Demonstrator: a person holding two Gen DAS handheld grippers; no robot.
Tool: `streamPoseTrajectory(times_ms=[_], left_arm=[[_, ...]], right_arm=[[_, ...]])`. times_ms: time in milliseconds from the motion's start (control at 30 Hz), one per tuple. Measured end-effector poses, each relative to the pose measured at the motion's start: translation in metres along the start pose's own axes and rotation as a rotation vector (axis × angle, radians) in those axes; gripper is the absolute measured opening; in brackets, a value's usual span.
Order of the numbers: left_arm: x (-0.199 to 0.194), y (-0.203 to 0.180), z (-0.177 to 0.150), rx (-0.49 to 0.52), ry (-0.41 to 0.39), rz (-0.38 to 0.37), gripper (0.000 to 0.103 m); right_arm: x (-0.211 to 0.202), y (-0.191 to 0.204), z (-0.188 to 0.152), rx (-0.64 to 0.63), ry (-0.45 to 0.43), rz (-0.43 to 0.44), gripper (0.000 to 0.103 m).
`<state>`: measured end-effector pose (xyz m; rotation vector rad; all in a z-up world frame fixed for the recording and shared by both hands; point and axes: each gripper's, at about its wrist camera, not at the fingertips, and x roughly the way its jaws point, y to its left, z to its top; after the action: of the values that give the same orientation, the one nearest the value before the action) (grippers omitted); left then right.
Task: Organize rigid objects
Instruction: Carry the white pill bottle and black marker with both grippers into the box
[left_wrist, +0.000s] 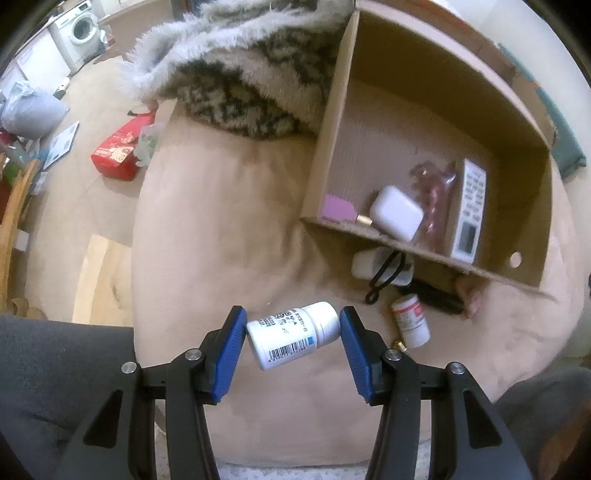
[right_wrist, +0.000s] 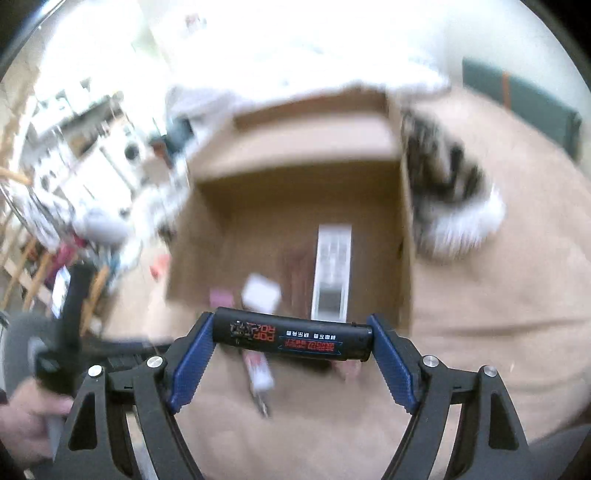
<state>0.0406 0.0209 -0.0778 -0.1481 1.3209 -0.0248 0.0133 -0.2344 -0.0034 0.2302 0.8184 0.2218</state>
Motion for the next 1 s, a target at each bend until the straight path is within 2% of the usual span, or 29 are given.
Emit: streamPoseTrajectory(times_ms=[67,167,300,467,600,700,833,1000], left_arm=[[-0.008,-0.001,0.002,0.000,-0.031,-0.013,0.048],[-0.023,-0.004,0.007,-0.013,-0.069,-0.060,0.048],[-0.044,-0.016,0.027,0.008,-0.141,-0.063,0.048],[-0.054,-0.038,0.056,0.051,-0.177,-0.071,0.048],[-0.042,-0.059,0.073,0.126,-0.190,-0.081,0.048],[-0.012,-0.067,0.076,0.154,-0.127,-0.077,0.048],[0.007,-0.081,0.077,0.204,-0.096,-0.056,0.048],[0.007,-0.097,0.081,0.275,-0.177,-0.041,0.048]], right_arm=[[-0.008,-0.003,0.011,0.000,-0.024,0.033,0.087],[-0.006,-0.006,0.024,-0.020,-0.041,0.026,0.087],[-0.008,-0.009,0.039,-0.008,-0.046,0.042,0.087],[0.000,-0.009,0.052,-0.014,-0.047,0.042,0.087],[0.021,-0.013,0.055,0.003,-0.036,0.045,0.087],[0.041,-0.020,0.049,0.020,-0.008,0.021,0.087],[0.064,-0.023,0.041,0.031,0.068,-0.012,0.087],[0.075,-0.016,0.036,-0.013,0.100,-0.029,0.087]])
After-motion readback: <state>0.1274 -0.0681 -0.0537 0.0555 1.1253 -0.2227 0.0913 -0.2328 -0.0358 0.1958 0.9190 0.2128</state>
